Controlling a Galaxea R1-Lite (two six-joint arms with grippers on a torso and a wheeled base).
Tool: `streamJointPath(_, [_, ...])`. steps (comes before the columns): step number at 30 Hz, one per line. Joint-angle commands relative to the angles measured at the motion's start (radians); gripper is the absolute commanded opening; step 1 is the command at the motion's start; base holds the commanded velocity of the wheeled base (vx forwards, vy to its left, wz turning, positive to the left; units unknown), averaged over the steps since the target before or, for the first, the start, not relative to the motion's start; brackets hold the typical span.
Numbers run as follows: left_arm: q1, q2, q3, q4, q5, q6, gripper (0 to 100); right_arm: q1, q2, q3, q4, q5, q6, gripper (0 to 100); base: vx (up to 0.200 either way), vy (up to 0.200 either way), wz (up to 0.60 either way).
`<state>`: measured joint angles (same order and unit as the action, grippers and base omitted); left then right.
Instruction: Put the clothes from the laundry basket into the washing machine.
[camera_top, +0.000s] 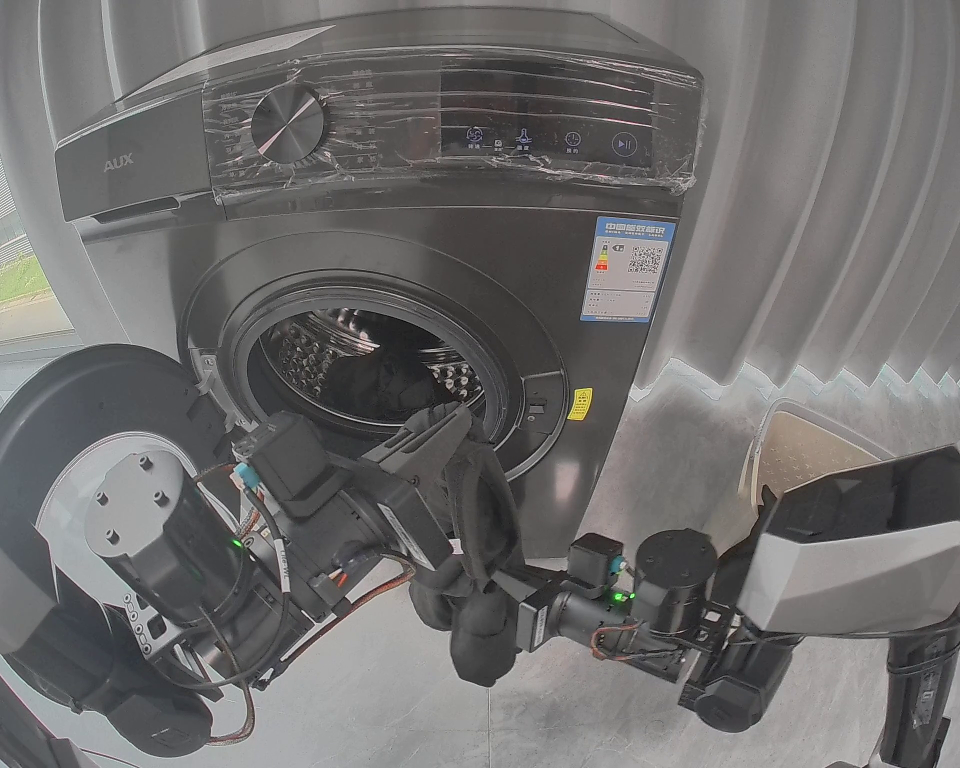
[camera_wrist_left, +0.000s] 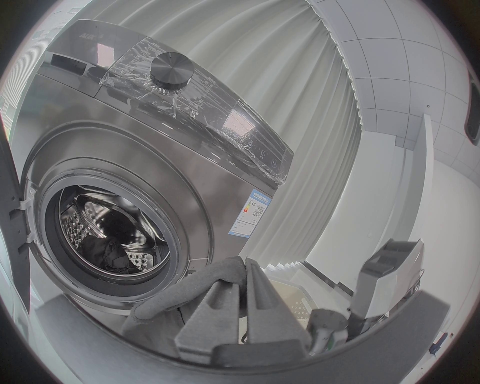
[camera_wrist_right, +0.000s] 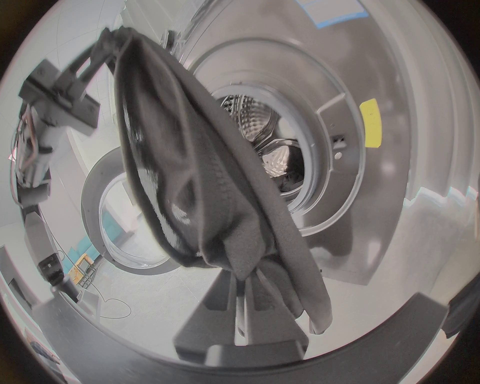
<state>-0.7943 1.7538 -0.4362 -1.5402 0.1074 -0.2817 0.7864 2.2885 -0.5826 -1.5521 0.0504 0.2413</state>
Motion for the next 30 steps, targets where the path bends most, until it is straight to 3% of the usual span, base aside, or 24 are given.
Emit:
streamJointPath(1, [0.018,0.010,0.001,0.002,0.000,-0.001,0,-0.068,-0.221,0.150,0.000,0.002,-0.007,0,0.000,0.000,0.00])
streamJointPath(4, [0.029,0.016,0.001,0.000,0.000,-0.001,0,-0.102,-0.313,0.205,0.001,0.009,-0.017,0,0.000,0.000,0.00])
streamJointPath(6, [0.030,0.021,0.001,0.000,0.001,-0.001,0,-0.122,-0.373,0.225,0.003,0.037,-0.028,0,0.000,0.000,0.00])
streamJointPath(12, [0.041,0.021,0.004,0.000,0.000,-0.004,0,-0.177,-0.472,0.233,0.004,0.074,-0.037,0,0.000,0.000,0.00])
streamJointPath(16, [0.047,0.021,0.008,0.000,0.001,-0.022,0,-0.220,-0.488,0.233,0.003,0.100,-0.039,0,0.000,0.000,0.00])
streamJointPath(25, [0.055,0.047,0.020,0.000,0.000,-0.033,0,-0.213,-0.521,0.253,0.003,0.155,-0.037,0,0.000,0.000,0.00])
streamJointPath(30, [0.055,0.042,0.030,0.000,-0.002,-0.033,0,-0.207,-0.520,0.265,0.003,0.160,-0.037,0,0.000,0.000,0.00])
